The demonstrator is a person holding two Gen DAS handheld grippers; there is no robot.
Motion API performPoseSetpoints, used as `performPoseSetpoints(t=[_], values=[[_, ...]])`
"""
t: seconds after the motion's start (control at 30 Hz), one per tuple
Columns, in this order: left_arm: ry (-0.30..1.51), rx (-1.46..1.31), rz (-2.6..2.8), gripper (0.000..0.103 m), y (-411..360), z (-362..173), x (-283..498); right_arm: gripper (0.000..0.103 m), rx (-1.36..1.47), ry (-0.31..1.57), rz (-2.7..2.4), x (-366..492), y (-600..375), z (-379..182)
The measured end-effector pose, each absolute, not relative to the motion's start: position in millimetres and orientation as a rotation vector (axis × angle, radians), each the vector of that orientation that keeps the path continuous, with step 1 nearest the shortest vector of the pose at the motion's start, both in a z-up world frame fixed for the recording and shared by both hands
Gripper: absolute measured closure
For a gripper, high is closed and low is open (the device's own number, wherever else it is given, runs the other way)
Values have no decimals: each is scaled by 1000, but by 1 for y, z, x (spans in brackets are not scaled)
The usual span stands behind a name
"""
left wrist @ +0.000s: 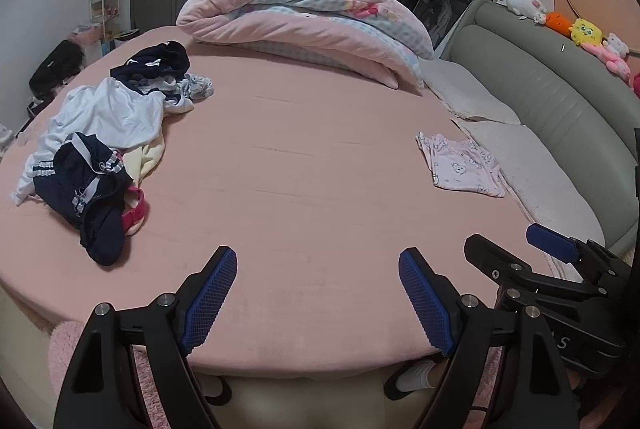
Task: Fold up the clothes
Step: 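Move both grippers toward the clothes pile on the bed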
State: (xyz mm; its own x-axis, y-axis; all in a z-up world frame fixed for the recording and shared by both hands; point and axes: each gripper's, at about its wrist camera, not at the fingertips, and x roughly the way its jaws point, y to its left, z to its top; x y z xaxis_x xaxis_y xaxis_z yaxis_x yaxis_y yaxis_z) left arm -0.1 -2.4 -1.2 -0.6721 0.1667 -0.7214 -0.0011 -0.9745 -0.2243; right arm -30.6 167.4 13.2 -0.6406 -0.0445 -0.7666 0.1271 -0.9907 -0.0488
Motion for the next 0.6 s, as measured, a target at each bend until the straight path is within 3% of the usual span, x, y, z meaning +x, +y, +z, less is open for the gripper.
performPoseSetpoints(t=[0.6], values=[[-235, -1168, 2909, 20, -51, 14, -1, 18, 1226, 119, -2541, -49, 134, 17]])
